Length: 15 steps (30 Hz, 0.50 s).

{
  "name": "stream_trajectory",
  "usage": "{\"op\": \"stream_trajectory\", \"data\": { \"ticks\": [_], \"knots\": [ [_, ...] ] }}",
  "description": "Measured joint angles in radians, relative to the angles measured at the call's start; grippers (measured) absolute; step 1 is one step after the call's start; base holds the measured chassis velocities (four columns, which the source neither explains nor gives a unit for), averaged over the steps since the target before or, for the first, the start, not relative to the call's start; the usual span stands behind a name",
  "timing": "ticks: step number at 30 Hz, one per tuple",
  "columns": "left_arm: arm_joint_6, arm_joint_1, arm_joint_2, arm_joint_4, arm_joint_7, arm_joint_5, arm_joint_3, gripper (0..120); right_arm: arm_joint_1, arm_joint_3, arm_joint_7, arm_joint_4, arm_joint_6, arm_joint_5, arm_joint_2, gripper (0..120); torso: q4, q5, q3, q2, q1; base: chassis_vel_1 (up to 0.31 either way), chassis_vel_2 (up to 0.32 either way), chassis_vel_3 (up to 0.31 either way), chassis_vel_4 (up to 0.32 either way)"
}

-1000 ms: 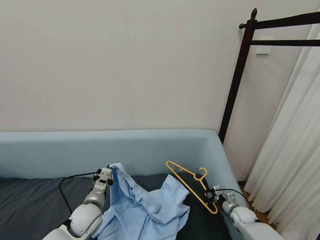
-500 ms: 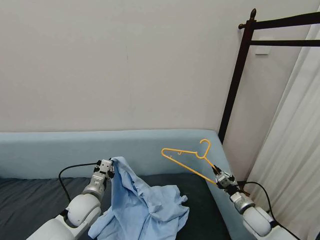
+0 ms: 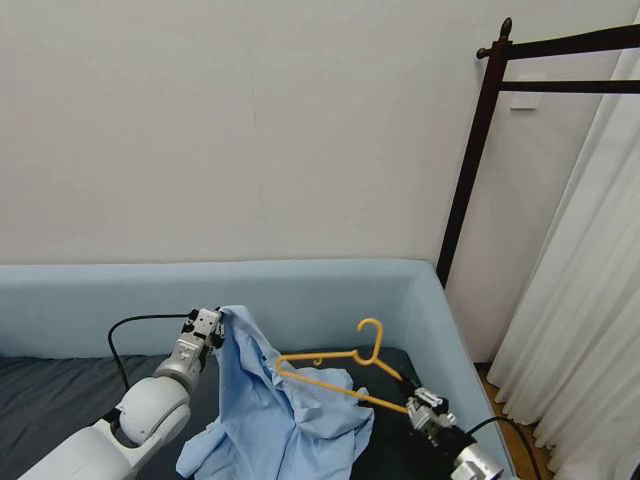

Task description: Pick up the clothes from the sofa and hang them on the clothes hanger.

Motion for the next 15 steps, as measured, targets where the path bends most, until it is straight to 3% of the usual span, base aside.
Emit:
{"op": "stream_trajectory", "data": {
  "ticks": [6, 15],
  "knots": [
    [0.027, 0.034, 0.002, -0.046, -0.005, 0.005, 0.006, 0, 0.070, -0.148, 0.081, -0.009, -0.036, -0.009, 0.049, 4, 0.0002, 0.0001, 0.000, 0.000, 0.000, 0.000, 0.000, 0.000, 0.000],
    [0.036, 0.056, 0.004, -0.073, -0.005, 0.026, 0.000, 0, 0.182, -0.213, 0.175, -0.118, -0.094, -0.008, 0.103, 4, 0.0001, 0.0000, 0.000, 0.000, 0.000, 0.000, 0.000, 0.000, 0.000]
  ]
}}
